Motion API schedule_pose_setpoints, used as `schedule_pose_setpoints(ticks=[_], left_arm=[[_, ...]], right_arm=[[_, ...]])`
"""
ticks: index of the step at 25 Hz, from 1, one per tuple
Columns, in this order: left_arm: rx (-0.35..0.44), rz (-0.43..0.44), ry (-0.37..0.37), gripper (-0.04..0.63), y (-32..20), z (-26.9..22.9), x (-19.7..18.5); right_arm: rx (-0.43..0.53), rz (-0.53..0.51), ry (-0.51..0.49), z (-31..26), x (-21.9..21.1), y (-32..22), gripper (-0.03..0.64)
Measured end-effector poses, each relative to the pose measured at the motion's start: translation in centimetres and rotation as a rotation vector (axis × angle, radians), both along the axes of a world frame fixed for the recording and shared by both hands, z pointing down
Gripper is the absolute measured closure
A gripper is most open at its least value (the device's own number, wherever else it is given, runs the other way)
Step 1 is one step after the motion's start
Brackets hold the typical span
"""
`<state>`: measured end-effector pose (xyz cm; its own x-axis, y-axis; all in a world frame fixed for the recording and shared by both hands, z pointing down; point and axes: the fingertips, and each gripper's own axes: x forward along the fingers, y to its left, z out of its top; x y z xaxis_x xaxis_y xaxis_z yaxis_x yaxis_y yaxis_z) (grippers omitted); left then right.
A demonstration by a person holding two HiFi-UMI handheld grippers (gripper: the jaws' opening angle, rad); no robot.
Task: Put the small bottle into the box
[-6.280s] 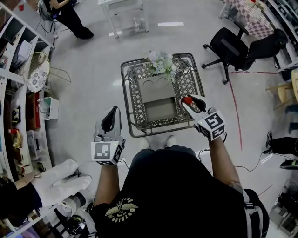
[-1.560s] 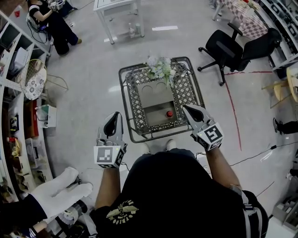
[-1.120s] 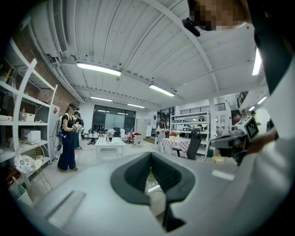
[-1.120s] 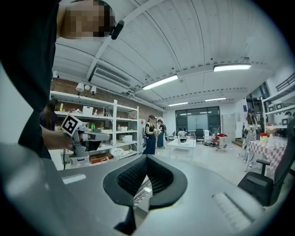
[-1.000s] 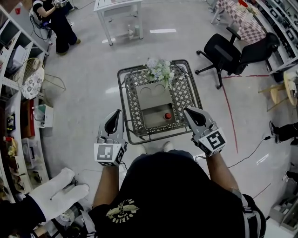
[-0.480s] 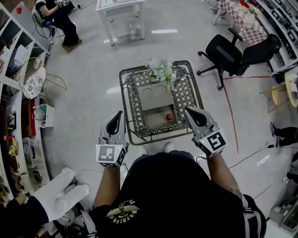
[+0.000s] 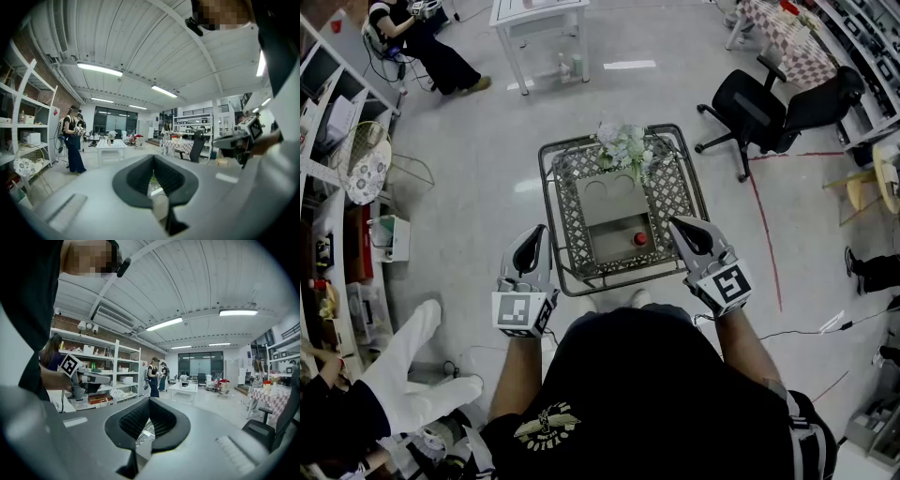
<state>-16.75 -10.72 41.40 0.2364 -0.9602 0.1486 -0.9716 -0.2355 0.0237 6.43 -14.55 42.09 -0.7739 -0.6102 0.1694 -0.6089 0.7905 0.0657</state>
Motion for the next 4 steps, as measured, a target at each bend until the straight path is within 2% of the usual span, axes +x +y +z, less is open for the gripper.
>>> schedule_pose_setpoints(ticks=[4], left_arm=[[0.005,0.005,-0.002,0.595,-0.28,-0.17,0.14]], right_arm=[[0.0,0.002,-0.003,-0.1,0.05,-0.29,0.609]])
